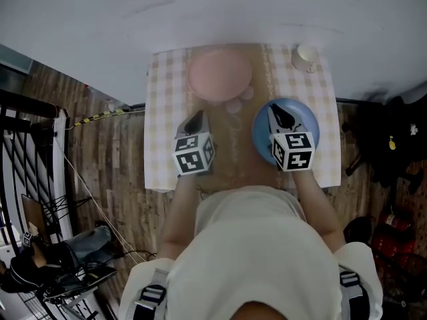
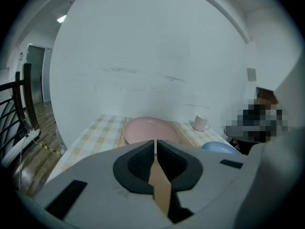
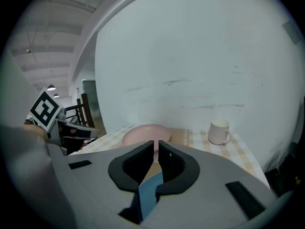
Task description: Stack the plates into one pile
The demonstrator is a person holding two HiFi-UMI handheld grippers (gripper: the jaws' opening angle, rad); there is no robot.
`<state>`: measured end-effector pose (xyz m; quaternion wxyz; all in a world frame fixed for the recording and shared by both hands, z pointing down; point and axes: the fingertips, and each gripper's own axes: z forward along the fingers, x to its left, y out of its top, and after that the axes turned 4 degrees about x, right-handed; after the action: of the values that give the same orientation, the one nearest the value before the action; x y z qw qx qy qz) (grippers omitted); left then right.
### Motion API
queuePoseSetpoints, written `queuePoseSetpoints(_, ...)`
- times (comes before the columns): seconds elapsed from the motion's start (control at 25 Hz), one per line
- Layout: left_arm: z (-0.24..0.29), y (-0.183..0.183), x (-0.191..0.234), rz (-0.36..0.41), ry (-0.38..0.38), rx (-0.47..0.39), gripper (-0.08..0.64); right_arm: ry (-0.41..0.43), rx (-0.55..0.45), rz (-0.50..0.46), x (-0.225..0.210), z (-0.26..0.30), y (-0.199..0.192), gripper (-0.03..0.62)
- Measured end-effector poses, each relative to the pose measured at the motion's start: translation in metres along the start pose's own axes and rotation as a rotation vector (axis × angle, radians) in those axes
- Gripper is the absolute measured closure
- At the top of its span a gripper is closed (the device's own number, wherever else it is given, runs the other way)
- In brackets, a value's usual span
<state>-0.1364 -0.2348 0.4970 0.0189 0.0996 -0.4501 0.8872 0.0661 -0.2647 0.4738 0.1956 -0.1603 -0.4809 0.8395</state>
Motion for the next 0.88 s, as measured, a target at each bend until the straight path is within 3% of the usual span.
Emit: queuePoseSetpoints(0.88, 0.063, 0.024, 0.069, 0.054, -0.051, 0.030, 0.543, -0.055, 0.071, 0.000, 0.017, 0.075, 0.004, 0.555)
